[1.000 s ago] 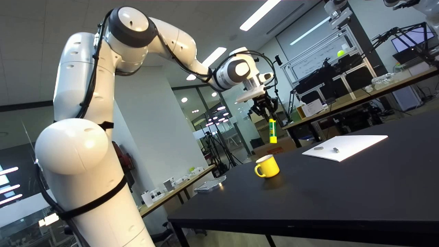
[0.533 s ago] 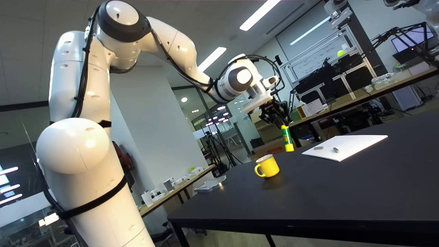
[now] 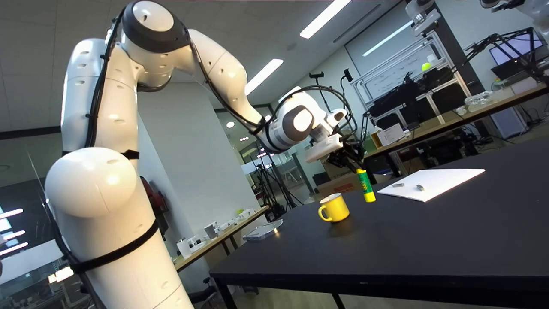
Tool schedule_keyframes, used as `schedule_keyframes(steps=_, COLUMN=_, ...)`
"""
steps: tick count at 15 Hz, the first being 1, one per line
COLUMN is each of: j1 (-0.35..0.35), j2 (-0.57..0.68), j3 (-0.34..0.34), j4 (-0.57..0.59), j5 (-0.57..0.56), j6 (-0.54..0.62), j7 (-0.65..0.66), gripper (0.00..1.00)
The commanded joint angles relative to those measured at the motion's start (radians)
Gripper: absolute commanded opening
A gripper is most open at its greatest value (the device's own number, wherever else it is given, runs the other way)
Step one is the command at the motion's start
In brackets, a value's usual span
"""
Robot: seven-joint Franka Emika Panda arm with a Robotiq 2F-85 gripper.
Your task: Remove the glue stick from the mug and put it on the table
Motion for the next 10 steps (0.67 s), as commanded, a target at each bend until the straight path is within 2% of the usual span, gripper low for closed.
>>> schedule_keyframes(steps=1, j1=0.013, j2=0.0, j3=-0.016, j4=-0.057, j5=-0.03, j6=0.11, j7=0.072, gripper=0.08)
schedule_keyframes(steps=5, j1=0.043, j2=0.028, j3=-0.051, j4=-0.079, j5=-0.056, j6=0.173, j7=0.108, gripper=0.08)
schedule_keyframes(steps=10, j1=0.127, j2=0.083, j3=-0.152, j4=-0.09, j5=-0.079, j6=0.245, j7=0.123, gripper=0.08)
